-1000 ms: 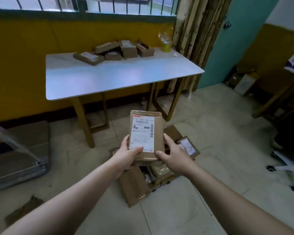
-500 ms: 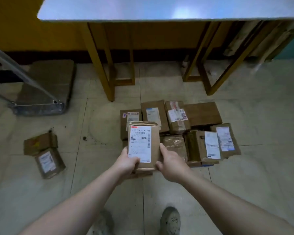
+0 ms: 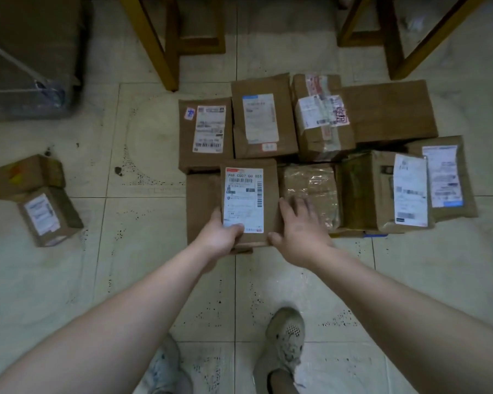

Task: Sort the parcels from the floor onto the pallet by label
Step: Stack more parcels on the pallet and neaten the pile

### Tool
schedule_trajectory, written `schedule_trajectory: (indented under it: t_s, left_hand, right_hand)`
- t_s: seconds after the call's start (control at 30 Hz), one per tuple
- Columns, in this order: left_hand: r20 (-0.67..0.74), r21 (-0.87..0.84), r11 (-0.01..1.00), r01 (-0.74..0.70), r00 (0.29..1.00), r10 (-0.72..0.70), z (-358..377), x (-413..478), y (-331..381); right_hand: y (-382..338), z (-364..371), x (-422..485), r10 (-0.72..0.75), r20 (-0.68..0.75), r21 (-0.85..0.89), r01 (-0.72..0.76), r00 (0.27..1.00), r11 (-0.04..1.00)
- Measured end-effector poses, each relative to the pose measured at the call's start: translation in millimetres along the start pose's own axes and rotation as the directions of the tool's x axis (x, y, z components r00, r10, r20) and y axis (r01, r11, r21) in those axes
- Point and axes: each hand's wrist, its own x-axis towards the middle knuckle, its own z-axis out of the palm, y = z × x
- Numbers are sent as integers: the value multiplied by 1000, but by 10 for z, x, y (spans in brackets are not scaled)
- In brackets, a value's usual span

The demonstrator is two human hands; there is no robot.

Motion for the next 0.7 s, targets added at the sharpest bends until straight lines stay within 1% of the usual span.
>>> schedule_trajectory:
  t_s: [0.1, 0.17, 0.23, 0.33, 0.43, 0.57, 0.7]
  left_hand:
    - [14, -39, 999, 30, 999, -29, 41, 104, -8]
    - [17, -14, 998, 58, 998, -58, 24, 139, -10]
    - [30, 39, 996, 84, 996, -85, 11, 185, -22]
    - [51, 172, 981, 90, 994, -100, 7, 210, -42]
    - [55, 247, 967, 60, 996, -76, -16, 235, -60]
    - [50, 272, 962, 37, 997, -53, -69, 219, -48]
    - [27, 308, 951, 6, 1000, -15, -258, 46, 5]
  right_hand:
    - [20, 75, 60, -11, -22, -24, 11, 1000, 1000]
    - [4, 127, 52, -21, -52, -65, 18, 998, 998]
    - [4, 175, 56, -25, -73, -98, 18, 997, 995]
    - [15, 200, 59, -17, -76, -114, 8, 997, 993]
    - [13, 192, 54, -22, -71, -127, 12, 997, 992]
    - [17, 141, 34, -23, -62, -141, 14, 998, 990]
    - [-102, 36, -46, -25, -84, -168, 10, 996, 986]
